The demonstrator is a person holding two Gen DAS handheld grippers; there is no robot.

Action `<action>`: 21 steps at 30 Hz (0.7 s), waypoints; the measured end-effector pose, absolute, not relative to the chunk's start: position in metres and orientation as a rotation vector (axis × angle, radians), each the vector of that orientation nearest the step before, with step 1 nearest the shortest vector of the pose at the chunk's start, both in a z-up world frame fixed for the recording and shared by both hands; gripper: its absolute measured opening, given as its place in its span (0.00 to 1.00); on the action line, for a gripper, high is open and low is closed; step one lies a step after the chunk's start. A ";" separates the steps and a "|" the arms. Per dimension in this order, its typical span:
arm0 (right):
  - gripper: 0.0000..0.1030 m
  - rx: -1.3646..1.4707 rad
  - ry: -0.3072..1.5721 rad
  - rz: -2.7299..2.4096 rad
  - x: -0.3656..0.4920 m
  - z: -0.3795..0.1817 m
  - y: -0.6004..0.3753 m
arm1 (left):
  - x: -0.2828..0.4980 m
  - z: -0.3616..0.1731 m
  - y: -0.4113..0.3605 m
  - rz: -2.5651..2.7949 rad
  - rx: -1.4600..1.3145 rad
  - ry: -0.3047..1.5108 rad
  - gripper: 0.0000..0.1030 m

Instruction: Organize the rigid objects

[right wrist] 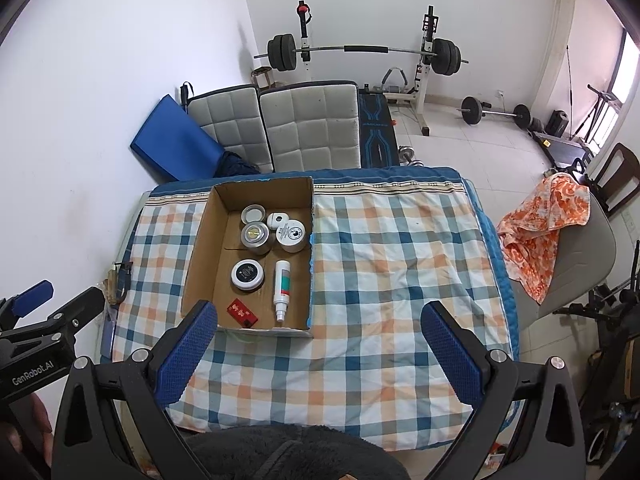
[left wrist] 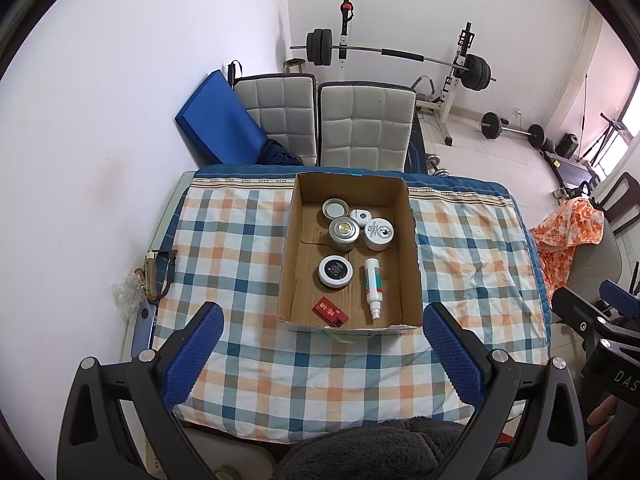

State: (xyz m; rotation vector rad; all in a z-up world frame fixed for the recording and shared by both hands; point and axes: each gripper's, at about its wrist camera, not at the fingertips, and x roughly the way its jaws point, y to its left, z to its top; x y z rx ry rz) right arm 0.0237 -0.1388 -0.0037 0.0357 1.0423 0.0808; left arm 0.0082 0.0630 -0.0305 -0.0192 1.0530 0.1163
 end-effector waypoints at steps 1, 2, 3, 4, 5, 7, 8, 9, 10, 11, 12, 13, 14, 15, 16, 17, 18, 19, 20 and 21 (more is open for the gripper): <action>1.00 0.033 1.043 0.080 0.024 -0.005 -0.139 | 0.008 -0.030 0.063 0.117 -0.018 1.053 0.99; 1.00 0.034 1.043 0.079 0.024 -0.005 -0.139 | 0.009 -0.030 0.063 0.116 -0.018 1.054 0.99; 1.00 0.033 1.041 0.078 0.024 -0.005 -0.139 | 0.009 -0.030 0.063 0.115 -0.018 1.054 0.99; 1.00 0.030 1.039 0.075 0.024 -0.005 -0.138 | 0.009 -0.030 0.063 0.116 -0.016 1.054 0.99; 1.00 0.028 1.037 0.074 0.024 -0.006 -0.138 | 0.009 -0.030 0.063 0.117 -0.015 1.055 0.99; 1.00 0.026 1.035 0.070 0.025 -0.006 -0.137 | 0.010 -0.030 0.064 0.116 -0.015 1.056 0.99; 1.00 0.024 1.032 0.069 0.025 -0.006 -0.136 | 0.010 -0.030 0.063 0.116 -0.016 1.055 0.99; 1.00 0.024 1.030 0.069 0.025 -0.006 -0.137 | 0.010 -0.029 0.063 0.115 -0.016 1.057 0.99; 1.00 0.022 1.030 0.067 0.026 -0.005 -0.138 | 0.011 -0.030 0.064 0.113 -0.016 1.057 0.99; 1.00 0.020 1.030 0.066 0.026 -0.006 -0.137 | 0.012 -0.030 0.064 0.110 -0.014 1.057 0.99; 1.00 0.020 1.029 0.064 0.027 -0.006 -0.137 | 0.012 -0.029 0.064 0.108 -0.010 1.058 0.99; 1.00 0.022 1.028 0.061 0.027 -0.006 -0.137 | 0.015 -0.031 0.064 0.105 -0.007 1.060 0.99; 1.00 0.021 1.031 0.061 0.028 -0.006 -0.138 | 0.016 -0.031 0.064 0.101 -0.006 1.063 0.99; 1.00 0.022 1.032 0.059 0.028 -0.006 -0.137 | 0.017 -0.032 0.064 0.098 -0.006 1.065 0.99; 1.00 0.020 1.031 0.055 0.029 -0.006 -0.137 | 0.019 -0.033 0.064 0.095 -0.007 1.067 0.99; 1.00 0.017 1.028 0.050 0.029 -0.006 -0.137 | 0.020 -0.033 0.065 0.092 -0.007 1.068 0.99; 1.00 0.015 1.026 0.045 0.030 -0.006 -0.137 | 0.021 -0.033 0.065 0.090 -0.007 1.069 0.99; 1.00 0.012 1.024 0.041 0.030 -0.005 -0.137 | 0.022 -0.034 0.065 0.088 -0.006 1.068 0.99; 1.00 0.012 1.022 0.038 0.029 -0.004 -0.138 | 0.022 -0.034 0.065 0.086 -0.006 1.067 0.99; 1.00 0.012 1.018 0.033 0.029 -0.004 -0.138 | 0.023 -0.033 0.065 0.082 -0.005 1.066 0.99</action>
